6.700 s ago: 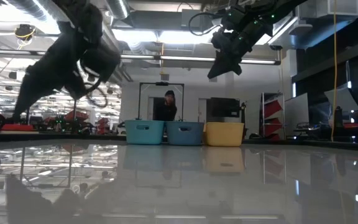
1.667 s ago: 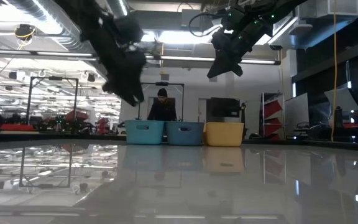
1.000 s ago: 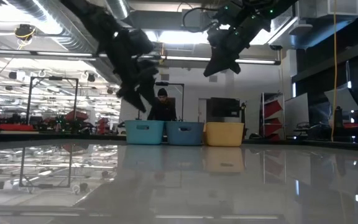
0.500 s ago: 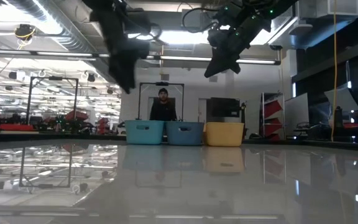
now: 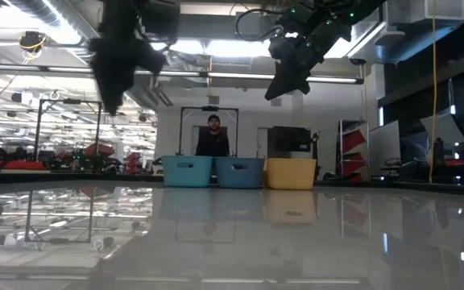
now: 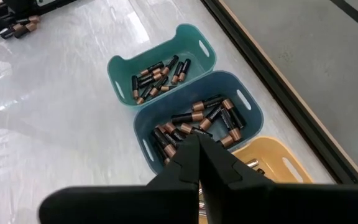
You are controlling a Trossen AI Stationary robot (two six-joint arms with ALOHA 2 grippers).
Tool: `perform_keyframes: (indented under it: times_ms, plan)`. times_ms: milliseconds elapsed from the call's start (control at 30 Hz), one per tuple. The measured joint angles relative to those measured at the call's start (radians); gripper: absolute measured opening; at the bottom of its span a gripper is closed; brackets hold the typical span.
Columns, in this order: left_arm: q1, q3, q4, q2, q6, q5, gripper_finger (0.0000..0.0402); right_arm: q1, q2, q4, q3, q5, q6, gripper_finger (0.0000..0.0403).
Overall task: Sort batteries
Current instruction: Put the brown battery into the blue bin
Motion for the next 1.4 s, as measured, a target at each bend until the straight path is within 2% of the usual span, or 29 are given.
perform_keyframes:
  times_ms: [533,800,1200,1400]
  plan:
    - [-0.289,-0.349,0.031,-0.101,-0.312,0.005,0.0304,0.000,0.000,0.018,0.000,0.000,-0.004,0.0000]
    - [-0.403,-0.458,0.046,-0.101,-0.441,0.070,0.0304,0.000,0.000,0.020,0.000,0.000,-0.004,0.0000]
    - [-0.465,-0.483,0.053,-0.101,-0.484,0.152,0.0304,0.000,0.000,0.055,0.000,0.000,0.000,0.0000]
    - [-0.416,-0.429,0.104,-0.091,-0.316,0.122,0.0304,0.000,0.000,0.089,0.000,0.000,0.000,0.0000]
